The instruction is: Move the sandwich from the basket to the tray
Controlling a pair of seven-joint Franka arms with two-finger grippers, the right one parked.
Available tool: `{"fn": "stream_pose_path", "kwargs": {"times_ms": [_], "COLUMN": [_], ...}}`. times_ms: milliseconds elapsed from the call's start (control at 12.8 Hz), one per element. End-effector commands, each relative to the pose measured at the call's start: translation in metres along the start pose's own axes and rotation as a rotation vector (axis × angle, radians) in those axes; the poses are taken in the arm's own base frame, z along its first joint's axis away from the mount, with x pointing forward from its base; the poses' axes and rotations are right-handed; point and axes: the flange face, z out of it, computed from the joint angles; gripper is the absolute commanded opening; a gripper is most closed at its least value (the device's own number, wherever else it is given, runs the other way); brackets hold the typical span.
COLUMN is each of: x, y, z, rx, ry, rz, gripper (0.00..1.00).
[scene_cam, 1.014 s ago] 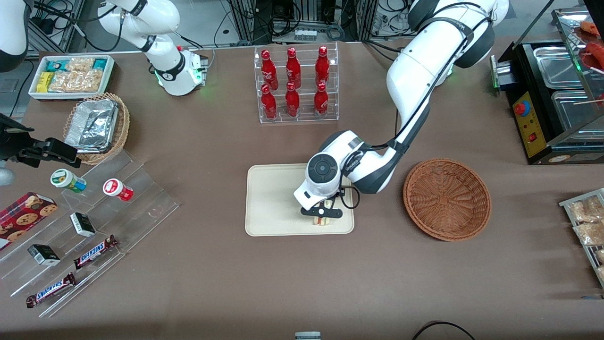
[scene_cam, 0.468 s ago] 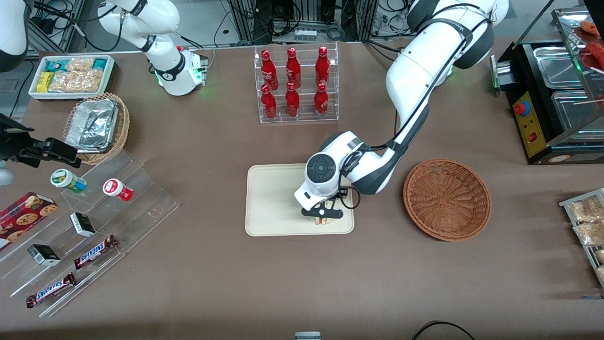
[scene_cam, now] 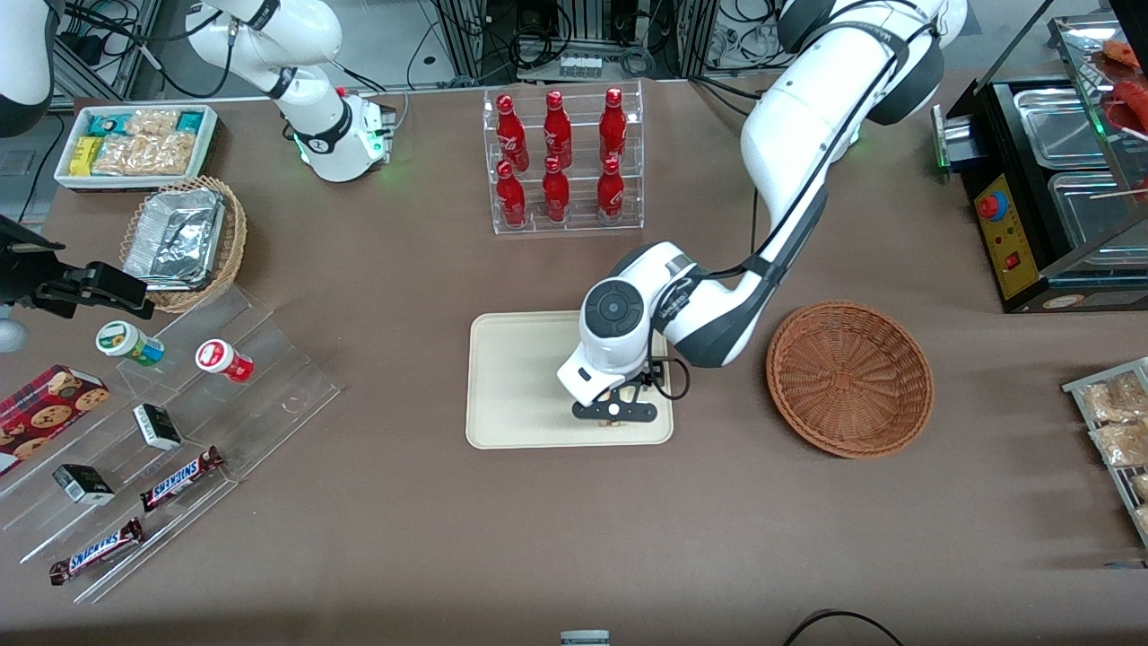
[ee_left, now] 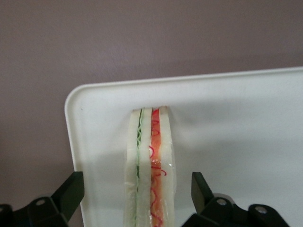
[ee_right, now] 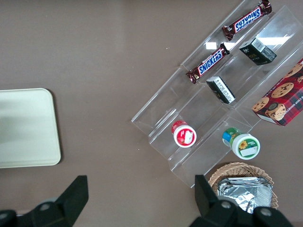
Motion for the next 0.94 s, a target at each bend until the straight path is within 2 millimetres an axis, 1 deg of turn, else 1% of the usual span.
{"fn": "stream_pose_path", "kwargs": {"times_ms": [0,78,234,312,390,468,546,624,702,780,858], "x": [0.024,0.031,0.044,0.047,0.054,0.056,0.056,0.060,0.060,0.059,0.057], "y": [-0.040,-0.054,-0.083,-0.101,-0.128,-0.153,-0.175,-0.206,-0.235,-0.255,-0.280], "z": [-0.045,-0.066,-0.093,-0.105,-0.123,-0.140,-0.151,-0.167,-0.179,-0.189,-0.203], "rx": [-0.002,-0.011,-0.016,-0.018,-0.012,0.010,0.017,0.021,0.032,0.030,0.017], "ry": [0.046,0.071,0.098,0.071,0.057,0.042,0.009,-0.006,-0.026,-0.046,-0.067], "rz": [-0.076,-0.095,-0.141,-0.175,-0.200,-0.173,-0.163,-0.167,-0.157,-0.158,-0.166], "gripper": [1.00,1.00,1.00,1.00,1.00,1.00,1.00,1.00,1.00,1.00,1.00]}}
